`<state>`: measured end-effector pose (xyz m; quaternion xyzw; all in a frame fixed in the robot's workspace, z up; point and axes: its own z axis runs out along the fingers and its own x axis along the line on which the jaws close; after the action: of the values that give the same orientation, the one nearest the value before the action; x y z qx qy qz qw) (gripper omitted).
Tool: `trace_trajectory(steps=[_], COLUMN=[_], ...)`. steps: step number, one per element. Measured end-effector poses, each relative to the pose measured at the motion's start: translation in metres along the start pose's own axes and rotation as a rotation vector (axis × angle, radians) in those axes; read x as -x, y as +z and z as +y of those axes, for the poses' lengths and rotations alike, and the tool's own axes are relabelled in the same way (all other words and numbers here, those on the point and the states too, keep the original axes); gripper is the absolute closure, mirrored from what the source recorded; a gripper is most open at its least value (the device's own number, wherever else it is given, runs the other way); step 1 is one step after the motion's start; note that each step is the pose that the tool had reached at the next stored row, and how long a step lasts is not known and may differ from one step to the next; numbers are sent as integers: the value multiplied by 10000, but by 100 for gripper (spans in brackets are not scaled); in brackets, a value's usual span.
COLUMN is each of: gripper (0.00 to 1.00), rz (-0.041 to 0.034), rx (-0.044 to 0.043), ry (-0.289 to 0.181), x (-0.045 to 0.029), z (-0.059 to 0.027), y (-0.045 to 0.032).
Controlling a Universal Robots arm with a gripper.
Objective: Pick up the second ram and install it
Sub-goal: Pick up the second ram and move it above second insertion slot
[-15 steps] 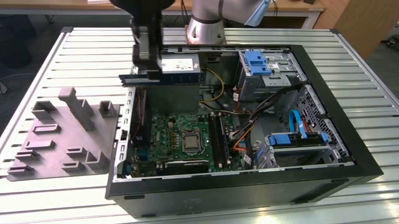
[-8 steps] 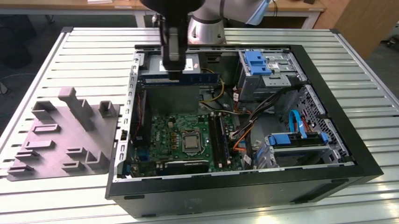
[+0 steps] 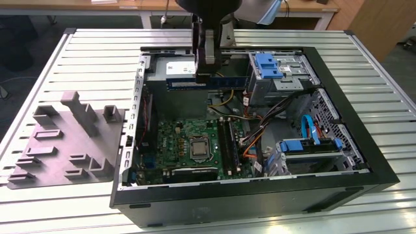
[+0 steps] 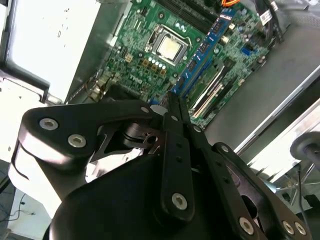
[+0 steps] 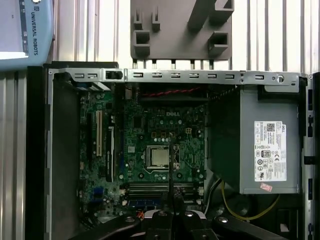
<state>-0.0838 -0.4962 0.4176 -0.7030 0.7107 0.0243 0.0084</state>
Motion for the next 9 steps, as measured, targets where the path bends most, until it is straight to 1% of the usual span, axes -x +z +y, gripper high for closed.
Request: trace_trajectory(steps=[5,9], gripper=[88,88], rz=[-2,-26], rx=[-1,0], ry=[1,0], x=[1,-3], z=[-2,-6], y=[9,80])
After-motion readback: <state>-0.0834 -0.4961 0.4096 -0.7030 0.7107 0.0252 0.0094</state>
